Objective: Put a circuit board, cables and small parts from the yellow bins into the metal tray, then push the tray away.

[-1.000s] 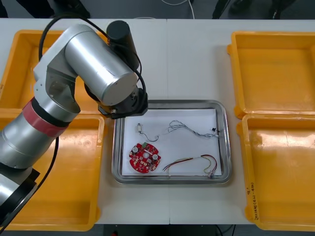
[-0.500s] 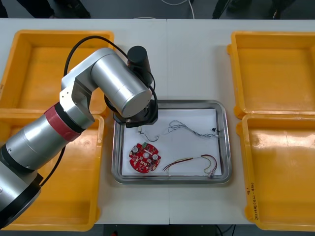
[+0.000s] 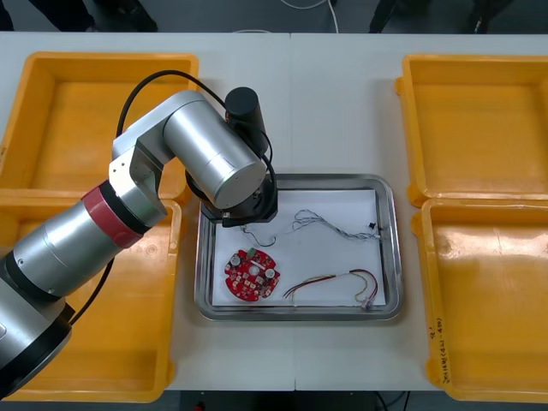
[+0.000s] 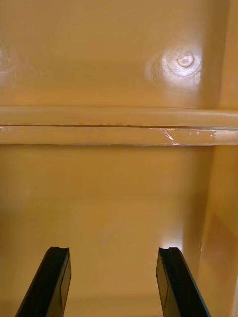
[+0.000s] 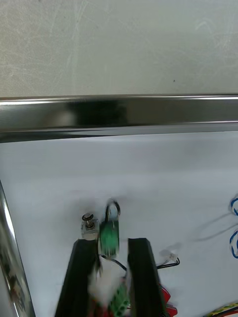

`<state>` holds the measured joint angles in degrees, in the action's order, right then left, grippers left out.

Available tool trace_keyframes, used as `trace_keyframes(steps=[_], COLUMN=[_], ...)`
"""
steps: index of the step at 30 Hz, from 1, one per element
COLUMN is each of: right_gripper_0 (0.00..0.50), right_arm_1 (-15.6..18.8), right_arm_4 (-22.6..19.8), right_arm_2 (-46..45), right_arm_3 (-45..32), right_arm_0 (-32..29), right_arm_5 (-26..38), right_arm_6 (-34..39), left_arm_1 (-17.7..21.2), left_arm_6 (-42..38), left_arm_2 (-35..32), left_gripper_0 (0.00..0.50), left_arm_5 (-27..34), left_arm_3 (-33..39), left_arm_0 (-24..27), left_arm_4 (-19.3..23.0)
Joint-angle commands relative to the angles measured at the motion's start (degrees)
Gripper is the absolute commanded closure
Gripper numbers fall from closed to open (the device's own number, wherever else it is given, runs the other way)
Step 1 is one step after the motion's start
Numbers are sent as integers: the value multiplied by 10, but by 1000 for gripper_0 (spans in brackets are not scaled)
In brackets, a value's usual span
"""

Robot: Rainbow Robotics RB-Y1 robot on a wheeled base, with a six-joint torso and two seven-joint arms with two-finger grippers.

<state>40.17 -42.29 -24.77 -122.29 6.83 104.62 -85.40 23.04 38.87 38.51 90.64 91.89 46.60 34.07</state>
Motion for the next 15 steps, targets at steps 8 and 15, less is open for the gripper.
trace_keyframes(steps=[8, 15], right_gripper_0=[0, 0], right_arm_1=[-4, -4], right_arm_4=[2, -2], right_arm_2=[1, 2], right_arm_3=[-19, -19], right_arm_0=[-9, -9], right_arm_5=[2, 3], right_arm_6=[26, 30], left_arm_1=[-11, -6], left_arm_6=[-37, -38], left_arm_2=[7, 7], left_gripper_0=[0, 0], left_arm_5=[-6, -5], left_arm_3=[6, 7], left_arm_0=[24, 29], left_arm_4=[7, 10])
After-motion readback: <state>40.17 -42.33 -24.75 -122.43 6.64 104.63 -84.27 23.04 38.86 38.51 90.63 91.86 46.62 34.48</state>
